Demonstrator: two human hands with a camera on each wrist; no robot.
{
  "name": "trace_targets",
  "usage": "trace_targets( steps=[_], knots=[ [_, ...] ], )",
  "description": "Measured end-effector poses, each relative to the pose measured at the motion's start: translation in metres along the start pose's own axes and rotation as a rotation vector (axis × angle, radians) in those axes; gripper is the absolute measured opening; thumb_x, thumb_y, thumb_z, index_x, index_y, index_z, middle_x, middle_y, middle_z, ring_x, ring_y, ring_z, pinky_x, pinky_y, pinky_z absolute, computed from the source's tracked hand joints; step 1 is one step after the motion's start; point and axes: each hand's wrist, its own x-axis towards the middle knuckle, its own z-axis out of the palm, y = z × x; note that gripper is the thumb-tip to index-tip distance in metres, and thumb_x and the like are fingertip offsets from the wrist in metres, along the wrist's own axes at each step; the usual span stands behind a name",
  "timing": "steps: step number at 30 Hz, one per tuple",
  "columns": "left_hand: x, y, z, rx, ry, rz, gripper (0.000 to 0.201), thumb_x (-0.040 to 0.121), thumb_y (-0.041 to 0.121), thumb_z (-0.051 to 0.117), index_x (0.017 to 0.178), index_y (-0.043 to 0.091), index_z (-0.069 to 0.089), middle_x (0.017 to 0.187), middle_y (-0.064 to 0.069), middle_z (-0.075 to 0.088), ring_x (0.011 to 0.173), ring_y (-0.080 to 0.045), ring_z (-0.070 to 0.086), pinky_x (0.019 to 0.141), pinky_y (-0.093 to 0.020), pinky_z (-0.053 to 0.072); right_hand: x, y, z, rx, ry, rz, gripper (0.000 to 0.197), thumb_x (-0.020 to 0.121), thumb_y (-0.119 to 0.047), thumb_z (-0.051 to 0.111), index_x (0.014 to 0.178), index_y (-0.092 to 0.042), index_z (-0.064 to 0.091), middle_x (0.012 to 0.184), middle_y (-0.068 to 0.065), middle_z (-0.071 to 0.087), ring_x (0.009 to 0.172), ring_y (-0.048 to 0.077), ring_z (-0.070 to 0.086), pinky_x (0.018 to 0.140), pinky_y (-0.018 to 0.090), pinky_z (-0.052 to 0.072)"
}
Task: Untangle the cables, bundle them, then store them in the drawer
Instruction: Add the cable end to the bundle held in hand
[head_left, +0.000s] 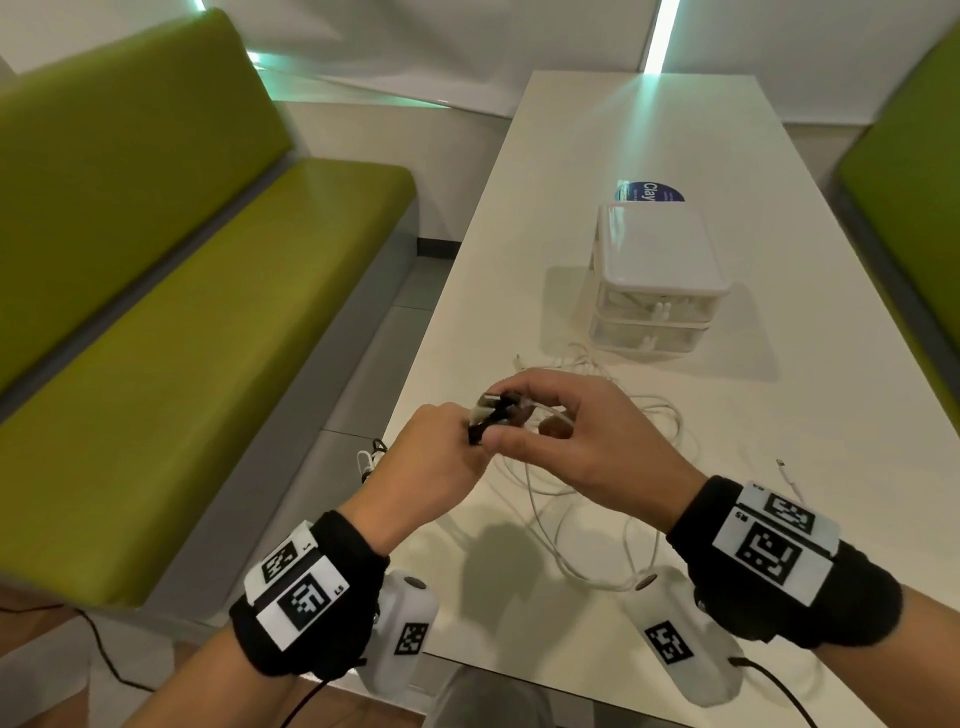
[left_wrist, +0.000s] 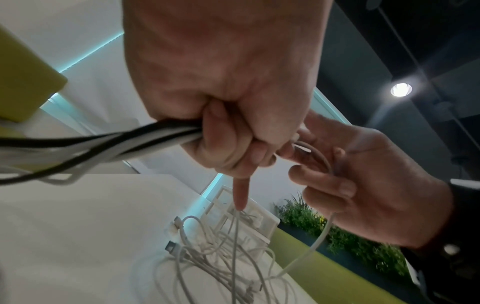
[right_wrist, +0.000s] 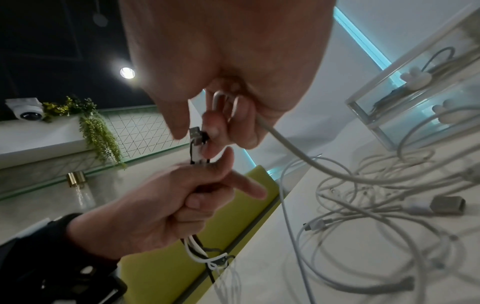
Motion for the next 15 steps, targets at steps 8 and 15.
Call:
trace_targets(
  steps=[8,15],
  knots=[
    [-0.002,0.015,-0.002,-0.684,0.037,-0.027,0.056,0.096,0.054,0.034,0.082,0.015,0.071,0.062,0.001,0.055,0.045,-0.013,0.035,0.046,-0.027,0.035,-0.002,-0.002,0.005,0.168,0.202,0.032,0.012,0.101,-0.024,0.049,0.097,-0.013,0.043,0.077,0.004,0.072,0.034,0.021,0.048,0.036,0.021,0.035],
    [-0.003,0.017,0.008,-0.865,0.055,0.026,0.053,0.086,0.06,0.044,0.075,0.008,0.049,0.057,0.007,0.028,0.047,-0.011,0.024,0.043,-0.021,0.026,0.001,-0.005,0.022,0.156,0.228,-0.028,0.023,0.101,-0.02,0.046,0.089,-0.016,0.065,0.064,-0.016,0.056,0.061,0.002,0.052,0.058,0.011,0.037]
  ],
)
